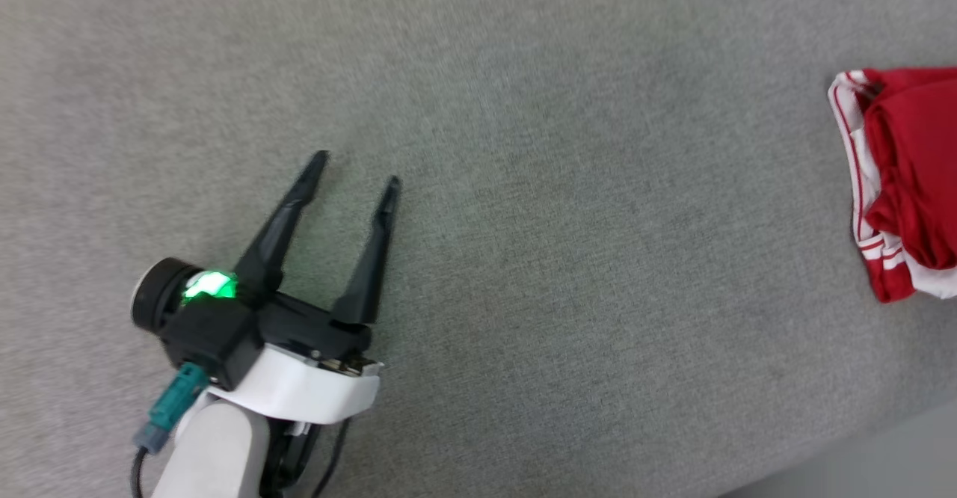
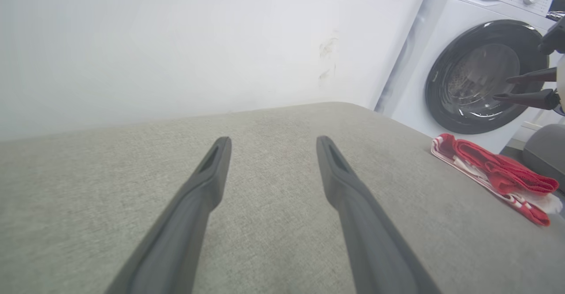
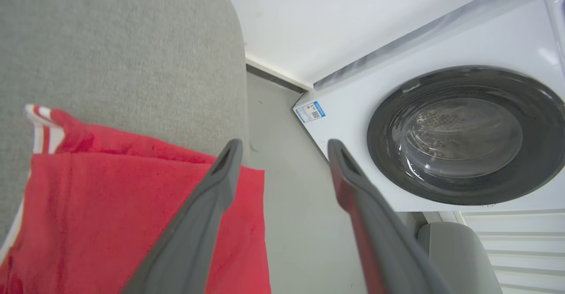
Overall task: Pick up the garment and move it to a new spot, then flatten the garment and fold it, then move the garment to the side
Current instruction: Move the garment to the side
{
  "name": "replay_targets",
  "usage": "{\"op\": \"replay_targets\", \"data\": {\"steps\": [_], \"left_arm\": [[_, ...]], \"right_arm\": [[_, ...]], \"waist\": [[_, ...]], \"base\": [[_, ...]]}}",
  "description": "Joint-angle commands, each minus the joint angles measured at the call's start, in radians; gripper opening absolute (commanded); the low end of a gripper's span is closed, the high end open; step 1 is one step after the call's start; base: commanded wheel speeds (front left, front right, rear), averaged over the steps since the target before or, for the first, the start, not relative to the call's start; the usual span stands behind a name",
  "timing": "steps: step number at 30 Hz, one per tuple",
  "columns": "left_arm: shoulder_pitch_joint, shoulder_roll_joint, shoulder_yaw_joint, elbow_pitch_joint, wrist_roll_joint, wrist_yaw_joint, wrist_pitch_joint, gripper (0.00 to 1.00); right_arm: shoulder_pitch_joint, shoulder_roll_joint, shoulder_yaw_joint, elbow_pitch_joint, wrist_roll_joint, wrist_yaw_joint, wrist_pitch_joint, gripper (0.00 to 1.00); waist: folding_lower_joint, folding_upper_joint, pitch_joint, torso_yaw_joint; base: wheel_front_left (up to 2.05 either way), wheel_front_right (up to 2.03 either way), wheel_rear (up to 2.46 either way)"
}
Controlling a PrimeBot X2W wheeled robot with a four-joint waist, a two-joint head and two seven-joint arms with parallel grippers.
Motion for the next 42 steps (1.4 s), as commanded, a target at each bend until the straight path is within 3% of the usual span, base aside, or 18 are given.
{"op": "replay_targets", "data": {"steps": [1,7,15,22,26,32,42], "left_arm": [[0.021,-0.017,0.025,0.001,-0.009,0.003,-0.002,1.00],[0.068,-0.054,0.117,0.019,-0.003,0.006,-0.002,1.00],[0.151,-0.082,0.245,0.047,0.043,0.035,-0.002,1.00],[0.200,-0.105,0.298,0.077,0.037,0.032,-0.002,1.00],[0.223,-0.113,0.305,0.094,0.038,0.025,-0.002,1.00],[0.269,-0.130,0.319,0.126,0.032,0.020,-0.002,1.00],[0.314,-0.146,0.317,0.127,0.048,0.009,-0.002,1.00]], "right_arm": [[-0.004,0.023,0.003,-0.039,0.013,-0.002,-0.007,1.00],[0.078,0.085,0.019,-0.194,0.026,-0.002,-0.024,1.00],[0.292,0.237,-0.017,-0.442,0.089,-0.001,-0.075,1.00],[0.470,0.429,-0.088,-0.522,0.123,-0.001,-0.197,1.00],[0.565,0.508,-0.095,-0.528,0.131,-0.001,-0.265,1.00],[0.658,0.553,-0.099,-0.500,0.151,-0.001,-0.341,1.00],[0.675,0.572,-0.073,-0.455,0.169,-0.001,-0.403,1.00]], "waist": [[-0.0001,0.0000,-0.098,0.041],[-0.0001,0.0000,-0.236,0.093],[-0.0001,0.0000,-0.381,0.160],[-0.0001,0.0000,-0.438,0.197],[-0.0001,0.0000,-0.459,0.205],[-0.0001,0.0000,-0.487,0.204],[-0.0001,0.0000,-0.498,0.197]], "base": [[0.00,0.00,0.00],[0.00,0.00,0.00],[0.00,0.00,0.00],[0.00,0.00,0.00],[0.00,0.00,0.00],[0.00,0.00,0.00],[0.00,0.00,0.00]]}}
